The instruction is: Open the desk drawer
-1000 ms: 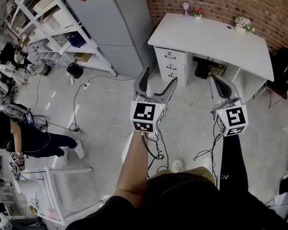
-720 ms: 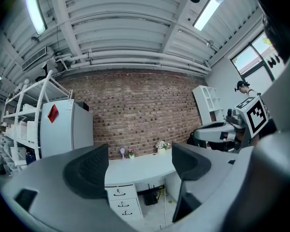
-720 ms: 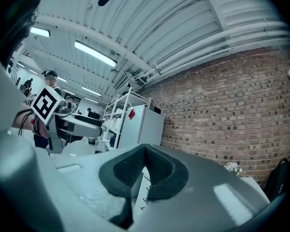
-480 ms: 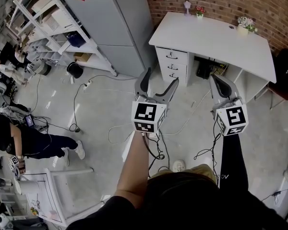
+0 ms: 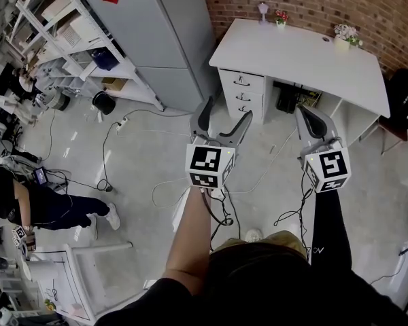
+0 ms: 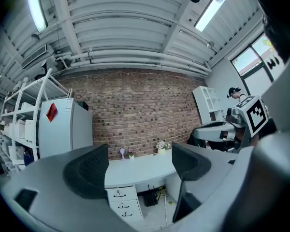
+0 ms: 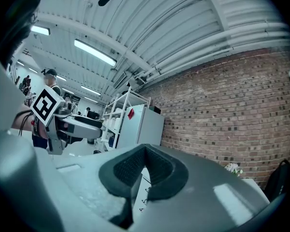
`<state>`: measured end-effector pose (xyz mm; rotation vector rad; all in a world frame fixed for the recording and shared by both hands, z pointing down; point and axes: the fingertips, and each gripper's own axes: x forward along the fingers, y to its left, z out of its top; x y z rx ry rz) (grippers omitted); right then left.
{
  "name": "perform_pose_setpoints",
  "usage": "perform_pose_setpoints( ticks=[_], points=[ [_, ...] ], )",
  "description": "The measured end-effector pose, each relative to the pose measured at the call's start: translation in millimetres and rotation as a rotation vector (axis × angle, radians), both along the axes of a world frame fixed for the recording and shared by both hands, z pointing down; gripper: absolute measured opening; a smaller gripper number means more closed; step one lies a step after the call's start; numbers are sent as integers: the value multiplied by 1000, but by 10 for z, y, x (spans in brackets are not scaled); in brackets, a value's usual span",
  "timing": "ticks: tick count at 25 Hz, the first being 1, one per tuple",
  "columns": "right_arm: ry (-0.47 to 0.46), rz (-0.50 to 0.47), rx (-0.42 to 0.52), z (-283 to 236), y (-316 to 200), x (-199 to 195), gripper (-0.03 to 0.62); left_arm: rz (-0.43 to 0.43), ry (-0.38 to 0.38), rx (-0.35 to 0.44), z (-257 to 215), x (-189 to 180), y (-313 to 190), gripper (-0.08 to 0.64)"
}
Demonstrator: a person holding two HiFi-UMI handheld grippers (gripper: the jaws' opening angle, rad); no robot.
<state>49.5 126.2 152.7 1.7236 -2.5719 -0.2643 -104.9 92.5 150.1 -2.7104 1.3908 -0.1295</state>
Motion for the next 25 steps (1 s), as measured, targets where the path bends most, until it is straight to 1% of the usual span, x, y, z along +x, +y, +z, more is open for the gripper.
perform_pose_setpoints(
  ticks=[8, 20, 25],
  points=[
    [5, 2, 16, -63, -12, 0, -1, 6, 4, 9, -38, 21, -10, 396],
    [4, 7, 22, -76, 3, 32, 0, 21, 3, -2, -15, 90, 5, 396],
    [5, 4, 23, -48, -101, 56, -2, 14, 0, -8, 36, 109, -103, 394]
  ],
)
